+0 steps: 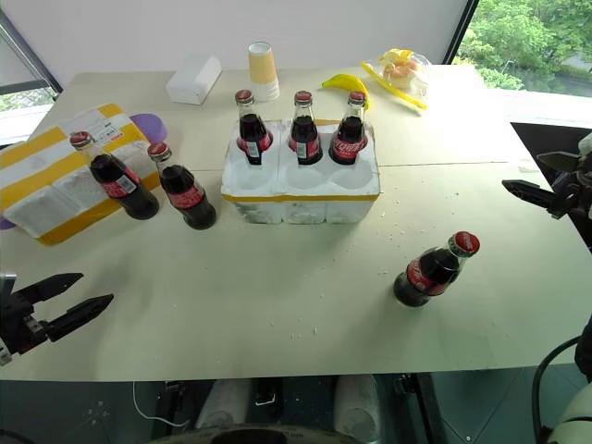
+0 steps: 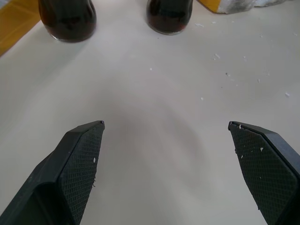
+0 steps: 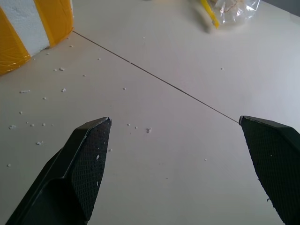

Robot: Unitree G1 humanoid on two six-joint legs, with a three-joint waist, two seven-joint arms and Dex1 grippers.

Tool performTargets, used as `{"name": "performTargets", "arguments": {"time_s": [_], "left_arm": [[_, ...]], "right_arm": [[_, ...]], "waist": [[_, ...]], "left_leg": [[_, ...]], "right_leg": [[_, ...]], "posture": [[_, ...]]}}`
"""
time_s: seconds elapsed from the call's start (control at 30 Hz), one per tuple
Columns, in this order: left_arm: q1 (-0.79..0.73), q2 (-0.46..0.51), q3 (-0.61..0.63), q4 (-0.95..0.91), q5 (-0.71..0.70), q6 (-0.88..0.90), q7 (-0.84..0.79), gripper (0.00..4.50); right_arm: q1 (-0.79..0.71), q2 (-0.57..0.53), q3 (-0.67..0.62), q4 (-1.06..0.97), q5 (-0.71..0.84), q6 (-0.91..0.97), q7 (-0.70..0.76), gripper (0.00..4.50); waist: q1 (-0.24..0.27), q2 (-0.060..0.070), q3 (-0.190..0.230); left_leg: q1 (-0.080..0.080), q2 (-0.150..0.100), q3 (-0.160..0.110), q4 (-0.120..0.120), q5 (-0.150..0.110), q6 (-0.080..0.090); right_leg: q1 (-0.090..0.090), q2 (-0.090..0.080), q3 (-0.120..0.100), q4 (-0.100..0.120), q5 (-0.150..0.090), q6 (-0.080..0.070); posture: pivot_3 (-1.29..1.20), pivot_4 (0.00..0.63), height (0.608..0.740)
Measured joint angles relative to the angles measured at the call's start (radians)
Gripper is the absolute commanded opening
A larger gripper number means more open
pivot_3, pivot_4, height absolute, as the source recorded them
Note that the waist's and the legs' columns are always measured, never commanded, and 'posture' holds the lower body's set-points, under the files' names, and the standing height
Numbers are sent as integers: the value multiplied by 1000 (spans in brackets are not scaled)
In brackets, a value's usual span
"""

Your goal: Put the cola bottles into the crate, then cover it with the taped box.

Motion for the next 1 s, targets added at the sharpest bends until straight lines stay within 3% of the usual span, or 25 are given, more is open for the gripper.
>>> {"name": "performTargets", "arguments": {"time_s": [0.67,1.0], "left_arm": [[-107,15,-3,51,5,12,11,4437],[-276,52,-16,126,1,17,47,4437]], "right_arm": [[-5,2,-7,1,9,34,-7,4500],[-228,1,10,-83,50,297,193,4500]], "waist": [[0,0,0],[-8,1,0]], "left_leg": [[0,-1,0,0,1,0],[0,-1,-1,0,1,-1]], "right_leg": [[1,0,0,1,0,0],[1,0,0,2,0,1]], "posture": [[0,150,740],[0,150,740]]}}
